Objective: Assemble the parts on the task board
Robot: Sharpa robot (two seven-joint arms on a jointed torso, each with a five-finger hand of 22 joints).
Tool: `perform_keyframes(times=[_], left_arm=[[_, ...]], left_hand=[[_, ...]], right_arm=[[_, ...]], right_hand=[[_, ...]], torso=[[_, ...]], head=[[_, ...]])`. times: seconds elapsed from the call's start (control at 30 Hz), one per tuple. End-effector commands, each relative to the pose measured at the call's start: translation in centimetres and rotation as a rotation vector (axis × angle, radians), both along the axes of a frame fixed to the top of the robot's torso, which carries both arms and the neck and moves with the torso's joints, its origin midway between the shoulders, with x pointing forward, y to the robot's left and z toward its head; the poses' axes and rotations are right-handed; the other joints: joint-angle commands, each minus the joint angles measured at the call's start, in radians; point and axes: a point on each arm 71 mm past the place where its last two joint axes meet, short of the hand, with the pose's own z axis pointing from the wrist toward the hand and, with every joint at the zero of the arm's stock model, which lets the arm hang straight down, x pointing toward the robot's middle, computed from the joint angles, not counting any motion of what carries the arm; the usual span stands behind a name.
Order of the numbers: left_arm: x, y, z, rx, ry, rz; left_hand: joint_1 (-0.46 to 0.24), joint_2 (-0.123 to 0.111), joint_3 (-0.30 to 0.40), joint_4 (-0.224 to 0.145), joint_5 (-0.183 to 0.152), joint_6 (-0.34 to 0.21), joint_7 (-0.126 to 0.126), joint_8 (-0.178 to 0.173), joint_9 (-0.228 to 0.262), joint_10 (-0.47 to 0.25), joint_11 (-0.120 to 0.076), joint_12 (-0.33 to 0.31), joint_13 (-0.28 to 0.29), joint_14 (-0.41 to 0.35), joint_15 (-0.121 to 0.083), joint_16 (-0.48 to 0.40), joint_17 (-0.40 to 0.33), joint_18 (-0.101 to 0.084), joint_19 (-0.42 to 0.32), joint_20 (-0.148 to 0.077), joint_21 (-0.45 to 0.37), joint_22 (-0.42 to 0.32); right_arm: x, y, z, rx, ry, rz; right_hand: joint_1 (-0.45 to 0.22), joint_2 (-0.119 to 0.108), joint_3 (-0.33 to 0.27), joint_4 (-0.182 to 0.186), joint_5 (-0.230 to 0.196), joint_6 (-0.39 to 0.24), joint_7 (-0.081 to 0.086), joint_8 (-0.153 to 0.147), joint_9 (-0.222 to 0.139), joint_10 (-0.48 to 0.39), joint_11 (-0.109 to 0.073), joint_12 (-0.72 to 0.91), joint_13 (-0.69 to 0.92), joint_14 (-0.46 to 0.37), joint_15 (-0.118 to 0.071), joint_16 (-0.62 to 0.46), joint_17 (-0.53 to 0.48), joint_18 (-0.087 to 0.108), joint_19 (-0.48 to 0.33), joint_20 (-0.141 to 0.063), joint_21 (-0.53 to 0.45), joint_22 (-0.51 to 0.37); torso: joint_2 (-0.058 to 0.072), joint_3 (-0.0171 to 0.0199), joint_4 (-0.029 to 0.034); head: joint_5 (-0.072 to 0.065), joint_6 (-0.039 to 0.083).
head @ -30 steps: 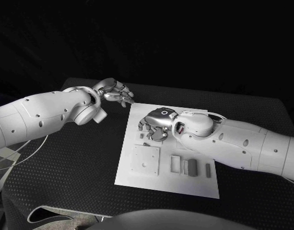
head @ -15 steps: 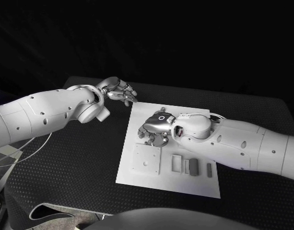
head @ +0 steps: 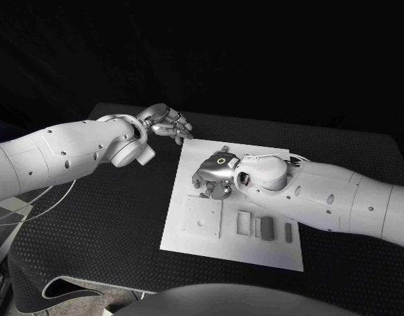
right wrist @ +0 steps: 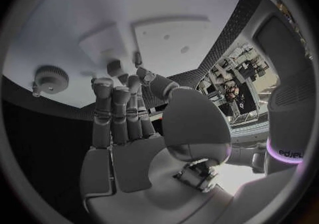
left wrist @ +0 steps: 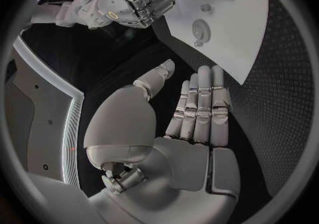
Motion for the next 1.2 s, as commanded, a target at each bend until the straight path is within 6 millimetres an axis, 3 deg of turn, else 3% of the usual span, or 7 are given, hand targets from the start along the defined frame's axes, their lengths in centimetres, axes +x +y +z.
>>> perform_keyframes(times=[0.03,0.2,1.2], left_arm=[[-0.02,-0.29,0.15,-0.004,0.001,-0.020],[0.01,-0.36,0.27,-0.004,-0.002,-0.021],[0.13,-0.97,0.69,-0.006,-0.006,-0.034]], left_hand=[[0.000,0.007,-0.006,-0.001,-0.002,0.002,-0.003,0.003,0.000,0.003,0.000,0.001,0.002,0.006,0.001,-0.004,0.002,0.003,0.007,-0.002,0.003,-0.001],[0.000,0.007,-0.006,-0.001,-0.002,0.002,-0.003,0.003,-0.001,0.003,0.000,0.001,0.002,0.006,0.001,-0.004,0.002,0.003,0.007,-0.002,0.003,-0.001],[0.000,0.009,-0.007,0.000,-0.002,0.001,-0.002,0.003,-0.001,0.003,0.001,0.000,0.002,0.006,0.001,-0.007,0.006,0.003,0.007,-0.002,0.003,-0.002]], right_arm=[[0.13,-0.20,-0.61,-0.070,-0.013,-0.013],[0.12,-0.34,-0.98,-0.079,0.003,-0.010],[-0.13,0.26,-1.48,-0.047,0.015,0.005]], right_hand=[[0.013,0.002,-0.001,-0.002,0.005,0.004,0.005,0.005,0.002,-0.010,0.001,0.004,0.002,-0.003,-0.005,0.005,0.001,0.077,-0.008,0.000,0.006,0.022],[0.016,0.007,0.002,-0.002,0.008,0.002,0.005,0.004,0.001,-0.019,0.003,0.012,0.006,-0.009,-0.003,0.007,0.002,0.077,-0.015,0.001,0.008,0.022],[0.017,0.014,0.004,-0.002,0.007,0.008,0.010,0.008,0.002,-0.032,0.005,0.031,0.011,-0.014,-0.002,0.014,0.005,0.077,-0.020,0.003,0.016,0.022]], torso=[[0.000,-0.0016,0.0045],[0.001,-0.0041,0.0063],[0.000,-0.0015,0.0027]], head=[[0.002,-0.005],[0.003,-0.005],[0.017,-0.017]])
